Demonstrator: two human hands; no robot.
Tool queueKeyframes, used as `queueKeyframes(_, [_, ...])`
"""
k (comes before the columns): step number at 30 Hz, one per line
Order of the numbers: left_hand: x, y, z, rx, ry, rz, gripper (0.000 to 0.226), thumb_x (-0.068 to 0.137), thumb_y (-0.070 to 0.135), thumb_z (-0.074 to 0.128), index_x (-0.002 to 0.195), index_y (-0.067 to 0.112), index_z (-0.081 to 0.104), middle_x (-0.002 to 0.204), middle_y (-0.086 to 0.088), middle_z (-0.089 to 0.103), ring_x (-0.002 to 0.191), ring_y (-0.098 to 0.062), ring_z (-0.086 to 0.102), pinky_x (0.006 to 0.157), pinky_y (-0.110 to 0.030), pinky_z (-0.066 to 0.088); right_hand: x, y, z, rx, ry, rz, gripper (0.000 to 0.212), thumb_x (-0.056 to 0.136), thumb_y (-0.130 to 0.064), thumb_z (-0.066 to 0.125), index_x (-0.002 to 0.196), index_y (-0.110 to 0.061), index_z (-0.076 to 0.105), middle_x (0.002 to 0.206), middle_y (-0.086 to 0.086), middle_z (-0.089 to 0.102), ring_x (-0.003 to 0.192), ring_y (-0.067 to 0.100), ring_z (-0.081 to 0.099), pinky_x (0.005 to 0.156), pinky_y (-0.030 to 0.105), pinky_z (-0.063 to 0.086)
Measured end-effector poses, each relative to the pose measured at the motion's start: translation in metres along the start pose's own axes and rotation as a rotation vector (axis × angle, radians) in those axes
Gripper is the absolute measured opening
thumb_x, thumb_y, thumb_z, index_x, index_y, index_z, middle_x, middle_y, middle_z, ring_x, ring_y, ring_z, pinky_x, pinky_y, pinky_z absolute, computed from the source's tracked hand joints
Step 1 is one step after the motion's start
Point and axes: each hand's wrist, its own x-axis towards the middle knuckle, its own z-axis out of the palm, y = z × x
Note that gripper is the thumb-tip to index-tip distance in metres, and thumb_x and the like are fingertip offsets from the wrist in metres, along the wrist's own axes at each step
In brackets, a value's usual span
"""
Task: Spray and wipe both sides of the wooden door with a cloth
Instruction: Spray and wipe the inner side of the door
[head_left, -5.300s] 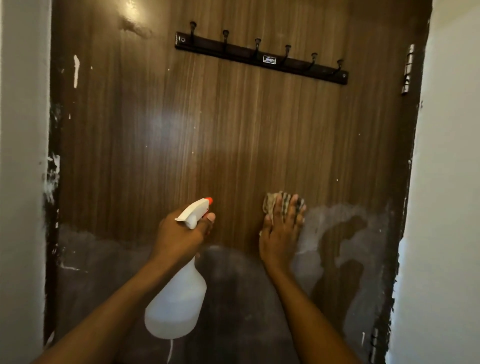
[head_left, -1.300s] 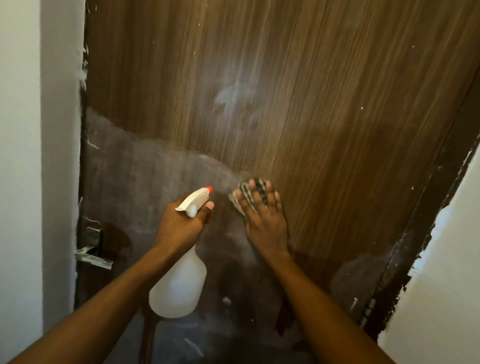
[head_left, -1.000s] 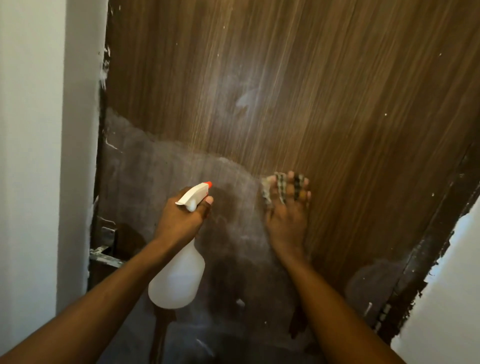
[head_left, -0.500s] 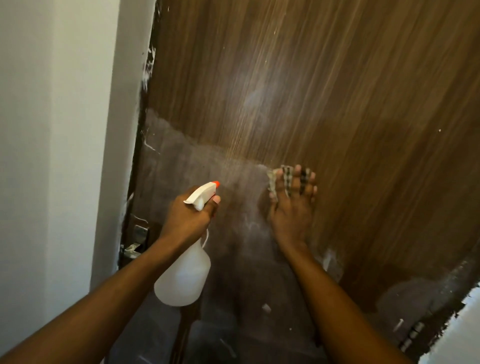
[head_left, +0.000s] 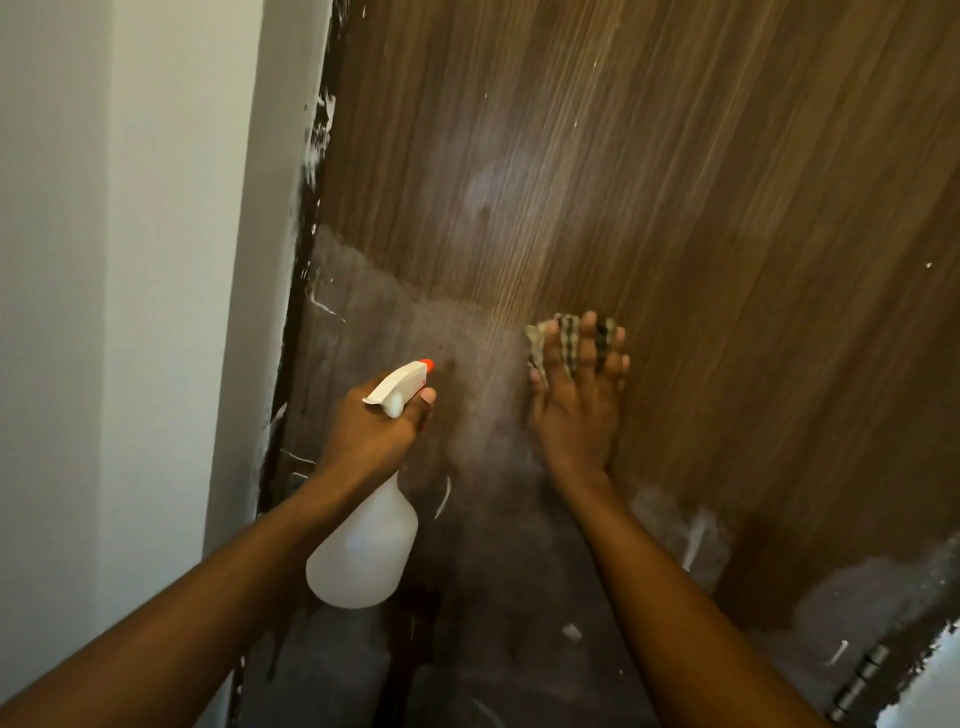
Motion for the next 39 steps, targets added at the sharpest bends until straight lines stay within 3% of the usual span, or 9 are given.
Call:
queueKeyframes(7, [0.025,-0.004,-0.023,0.022,0.017,-0.004,0.048,0.086,0.037,0.061,0.124,0.008,0.055,0.115,-0.014,0.065,0.100,-0.032,0.063,0.092,-0.050,0.051,-0.039,-0.028,0.024,-0.009,-0.070,-0.457,0.060,0.100,-0.036,0.052,0.156,-0.029,0.031,0.165,0.004,0.017,0.153,0.034,0.011,0.122,0.050,0.013])
queueKeyframes(11, [0.038,-0.011,-0.046,0.016,0.039,0.011,0.050,0.085,0.039,0.061,0.125,0.011,0.054,0.118,-0.013,0.063,0.102,-0.032,0.062,0.092,-0.051,0.051,-0.051,-0.014,0.017,-0.022,0.009,-0.264,0.049,0.104,-0.036,0.040,0.152,-0.028,0.040,0.162,0.007,0.026,0.151,0.035,0.018,0.118,0.055,0.024])
queueKeyframes(15, [0.047,-0.016,-0.066,0.016,0.074,0.030,0.052,0.084,0.037,0.062,0.128,0.012,0.052,0.122,-0.011,0.062,0.105,-0.030,0.061,0.093,-0.049,0.051,0.004,-0.075,0.024,0.047,0.088,-0.020,0.054,0.101,-0.034,0.049,0.153,-0.025,0.036,0.163,0.010,0.018,0.150,0.043,0.014,0.121,0.054,0.011])
queueKeyframes(19, [0.053,-0.020,-0.086,0.037,0.083,0.070,0.050,0.084,0.038,0.062,0.128,0.014,0.053,0.122,-0.010,0.062,0.107,-0.028,0.061,0.095,-0.046,0.050,0.003,-0.139,0.050,0.036,-0.008,-0.358,0.058,0.102,-0.034,0.048,0.156,-0.027,0.028,0.165,0.007,0.014,0.152,0.038,0.010,0.122,0.054,0.014])
queueKeyframes(23, [0.061,-0.029,-0.099,0.070,0.095,0.054,0.046,0.088,0.031,0.060,0.129,0.010,0.050,0.127,-0.013,0.058,0.112,-0.028,0.057,0.094,-0.033,0.044,-0.040,-0.119,0.059,0.028,-0.066,-0.612,0.056,0.101,-0.038,0.046,0.154,-0.028,0.033,0.164,0.004,0.020,0.153,0.033,0.011,0.123,0.049,0.011])
queueKeyframes(26, [0.066,-0.035,-0.111,0.076,0.103,0.077,0.045,0.087,0.032,0.060,0.127,0.012,0.052,0.126,-0.011,0.060,0.110,-0.028,0.058,0.092,-0.032,0.045,-0.020,-0.107,0.051,0.005,0.049,-0.428,0.057,0.096,-0.030,0.058,0.151,-0.027,0.041,0.161,0.007,0.029,0.151,0.036,0.018,0.120,0.054,0.020])
queueKeyframes(30, [0.071,-0.041,-0.122,0.088,0.104,0.071,0.046,0.087,0.034,0.059,0.127,0.012,0.051,0.126,-0.012,0.059,0.111,-0.029,0.058,0.097,-0.040,0.046,0.062,-0.167,0.045,0.076,0.142,-0.161,0.055,0.099,-0.034,0.051,0.152,-0.026,0.039,0.162,0.009,0.025,0.150,0.039,0.017,0.121,0.053,0.016])
queueKeyframes(34, [0.075,-0.046,-0.133,0.064,0.146,0.083,0.043,0.088,0.030,0.060,0.124,0.009,0.053,0.123,-0.013,0.060,0.107,-0.029,0.059,0.092,-0.034,0.045,0.080,-0.224,0.060,0.055,0.092,-0.349,0.056,0.103,-0.039,0.044,0.155,-0.025,0.032,0.164,0.009,0.021,0.150,0.040,0.017,0.121,0.054,0.015])
queueKeyframes(39, [0.067,-0.062,-0.135,0.088,0.139,0.087,0.043,0.088,0.027,0.059,0.125,0.005,0.053,0.118,-0.012,0.060,0.105,-0.028,0.058,0.085,-0.027,0.040,-0.010,-0.230,0.086,0.088,-0.116,-0.663,0.068,0.102,-0.042,0.047,0.158,-0.024,0.013,0.166,0.006,0.003,0.153,0.033,0.000,0.124,0.051,0.010])
